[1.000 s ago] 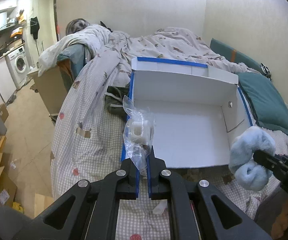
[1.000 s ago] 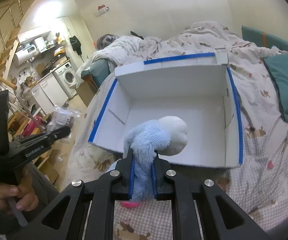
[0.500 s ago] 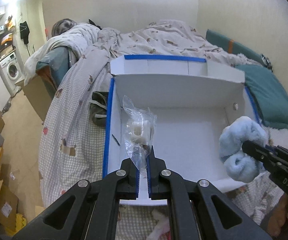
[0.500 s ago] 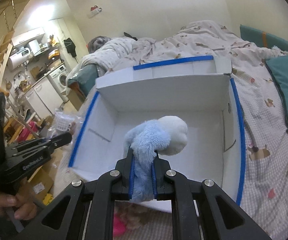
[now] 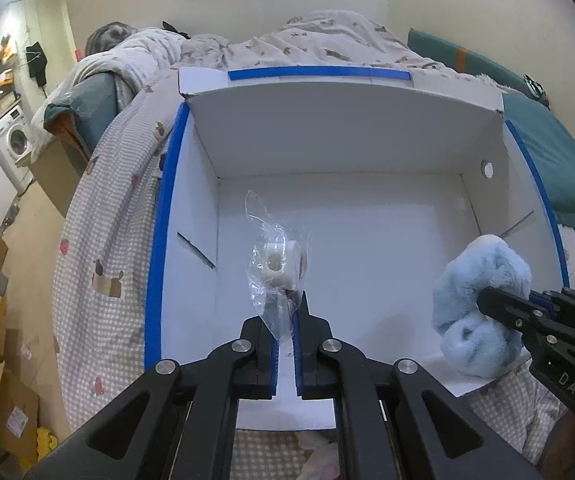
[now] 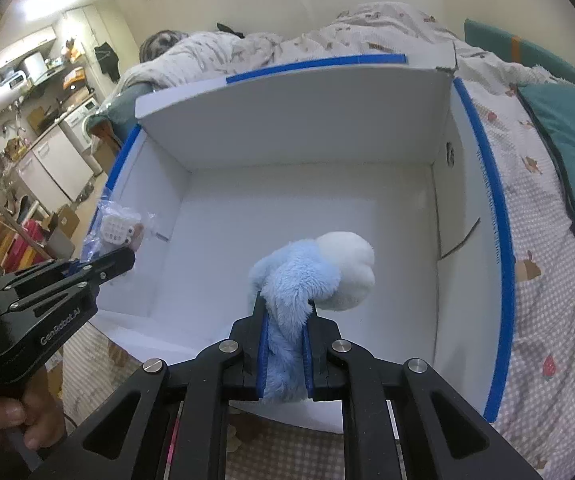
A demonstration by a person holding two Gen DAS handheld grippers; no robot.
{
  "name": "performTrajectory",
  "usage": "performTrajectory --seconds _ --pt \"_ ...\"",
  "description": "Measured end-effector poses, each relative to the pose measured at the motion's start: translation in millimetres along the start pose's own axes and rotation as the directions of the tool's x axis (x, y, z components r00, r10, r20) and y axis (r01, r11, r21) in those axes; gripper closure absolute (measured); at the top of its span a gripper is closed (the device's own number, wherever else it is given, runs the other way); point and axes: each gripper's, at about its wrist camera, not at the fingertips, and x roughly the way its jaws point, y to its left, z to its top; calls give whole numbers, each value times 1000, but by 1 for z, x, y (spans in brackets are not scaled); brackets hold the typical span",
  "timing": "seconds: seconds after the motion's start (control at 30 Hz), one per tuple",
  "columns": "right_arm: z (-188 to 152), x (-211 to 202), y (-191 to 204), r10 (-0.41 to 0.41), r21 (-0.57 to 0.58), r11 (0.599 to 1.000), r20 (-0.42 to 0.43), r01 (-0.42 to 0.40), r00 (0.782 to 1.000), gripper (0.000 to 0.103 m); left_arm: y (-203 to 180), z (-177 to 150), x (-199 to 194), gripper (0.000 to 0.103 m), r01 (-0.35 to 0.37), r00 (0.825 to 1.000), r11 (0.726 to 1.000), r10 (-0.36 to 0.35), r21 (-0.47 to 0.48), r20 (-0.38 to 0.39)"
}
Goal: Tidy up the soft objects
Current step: 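Carry the blue plush and plastic bag over the open box with both grippers, then open both grippers to drop the blue plush and plastic bag into the box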
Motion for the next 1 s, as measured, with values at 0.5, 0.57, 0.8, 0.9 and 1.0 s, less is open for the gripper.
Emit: performTrajectory --seconds 0.5,0.57,0.8,0.9,1.0 --pt "-7 4 9 -27 -67 997 -8 26 1000 88 5 -4 7 97 -23 999 999 22 -29 -37" --pt "-8 4 9 -32 -69 997 -6 32 999 88 5 -5 8 97 -29 999 999 28 -28 -40" --pt "-7 7 10 -40 -58 998 -15 39 999 88 10 -5 9 97 -38 998 998 36 -41 -52" --pt "-6 8 13 -43 -66 997 -15 42 999 87 10 -6 11 96 -31 998 998 28 -46 -64" --pt "-7 8 14 -49 -69 996 -12 48 999 79 10 -6 11 93 -30 997 999 27 -40 -68"
